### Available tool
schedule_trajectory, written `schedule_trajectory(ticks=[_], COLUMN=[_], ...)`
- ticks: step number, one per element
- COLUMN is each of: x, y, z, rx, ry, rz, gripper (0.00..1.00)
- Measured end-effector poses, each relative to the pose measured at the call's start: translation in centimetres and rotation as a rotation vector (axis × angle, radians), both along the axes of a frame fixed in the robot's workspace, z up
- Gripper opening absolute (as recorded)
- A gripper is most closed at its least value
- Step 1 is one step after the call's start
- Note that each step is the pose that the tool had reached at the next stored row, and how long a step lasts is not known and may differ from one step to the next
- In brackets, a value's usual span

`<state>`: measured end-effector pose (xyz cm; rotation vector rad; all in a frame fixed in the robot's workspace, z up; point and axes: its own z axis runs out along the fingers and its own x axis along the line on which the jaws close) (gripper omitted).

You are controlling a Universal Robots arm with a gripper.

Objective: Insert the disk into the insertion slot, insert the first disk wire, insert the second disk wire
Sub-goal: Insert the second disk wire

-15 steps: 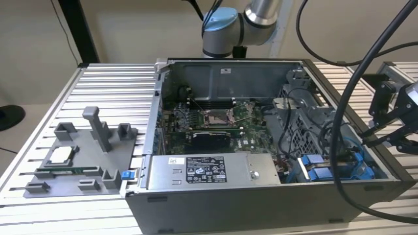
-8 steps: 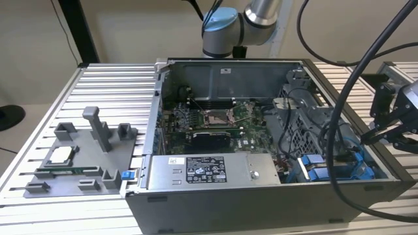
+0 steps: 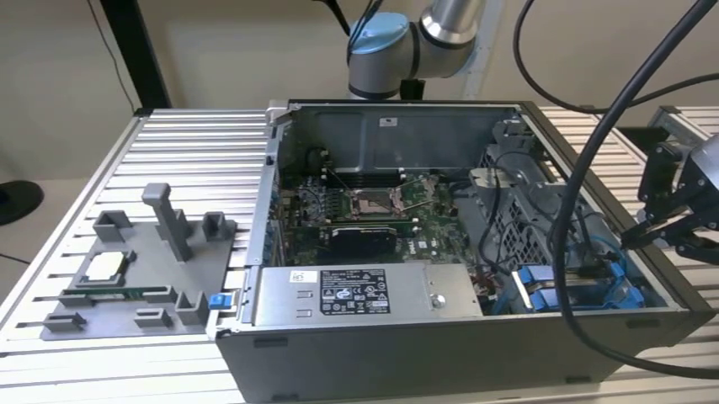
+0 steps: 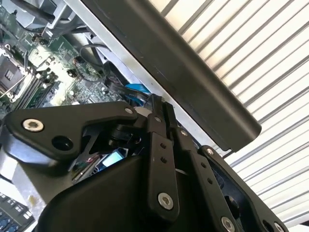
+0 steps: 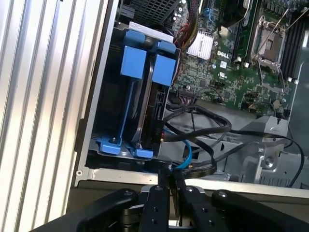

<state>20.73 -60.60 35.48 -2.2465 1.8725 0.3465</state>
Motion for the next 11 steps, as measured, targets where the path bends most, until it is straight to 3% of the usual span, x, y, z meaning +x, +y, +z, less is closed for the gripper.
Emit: schedule_trajectory(ticks=[11], x=[0.0], y=[-0.25], z=[0.05], rx=[0.0012], ry=[0.0155], rz=[-0.028], gripper=[0.0])
